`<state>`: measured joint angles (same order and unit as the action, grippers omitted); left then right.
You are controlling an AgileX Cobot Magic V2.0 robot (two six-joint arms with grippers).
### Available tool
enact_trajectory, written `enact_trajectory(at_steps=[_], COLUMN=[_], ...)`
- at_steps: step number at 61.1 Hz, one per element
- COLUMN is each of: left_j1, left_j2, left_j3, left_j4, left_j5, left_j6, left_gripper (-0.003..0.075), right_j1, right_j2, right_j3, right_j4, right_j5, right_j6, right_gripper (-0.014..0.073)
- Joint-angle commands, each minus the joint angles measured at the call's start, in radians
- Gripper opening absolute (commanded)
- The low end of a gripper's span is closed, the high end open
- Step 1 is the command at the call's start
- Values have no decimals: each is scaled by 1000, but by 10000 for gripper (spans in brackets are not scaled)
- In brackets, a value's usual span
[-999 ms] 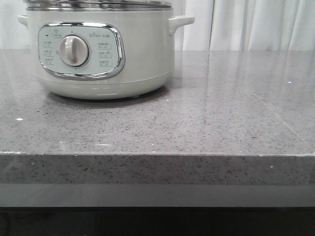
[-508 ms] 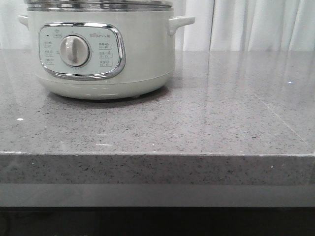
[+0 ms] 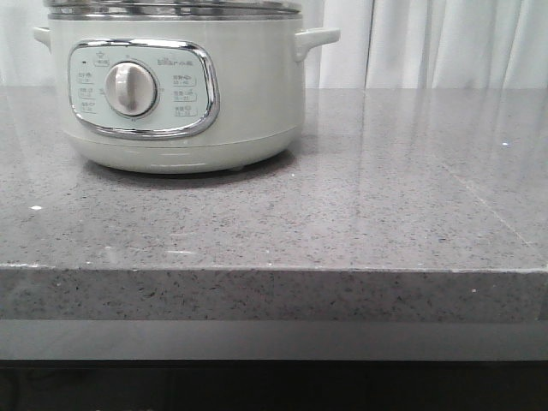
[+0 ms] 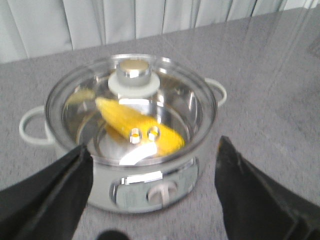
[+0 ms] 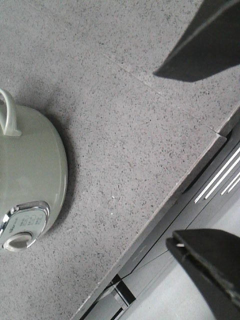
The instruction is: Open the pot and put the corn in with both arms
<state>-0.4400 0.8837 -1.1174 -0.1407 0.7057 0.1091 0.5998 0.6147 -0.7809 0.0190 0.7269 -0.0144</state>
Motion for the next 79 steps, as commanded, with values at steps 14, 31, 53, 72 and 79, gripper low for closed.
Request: enact_trajectory(at_steps=[14, 31, 53, 72, 79], left_j1=[-6, -6, -6, -6, -6], left_j2=[-230, -295, -295, -295, -295], left_j3=[247, 337, 338, 338, 338], left_j4=[-18, -18, -18, -18, -18], left_j5=[-109, -109, -131, -131, -131], left_j6=[-6, -6, -6, -6, -6], left_gripper=[511, 511, 286, 38, -14], right_j1=[-4, -4, -4, -4, -4], right_j2=[-1, -1, 0, 0, 0], right_j3=[-24, -23, -8, -8, -8], right_j4=[-9, -9, -9, -9, -9], right_j5=[-70, -71, -72, -74, -74], right_j6=[-2, -2, -2, -2, -2], right_gripper=[613, 613, 325, -25, -52])
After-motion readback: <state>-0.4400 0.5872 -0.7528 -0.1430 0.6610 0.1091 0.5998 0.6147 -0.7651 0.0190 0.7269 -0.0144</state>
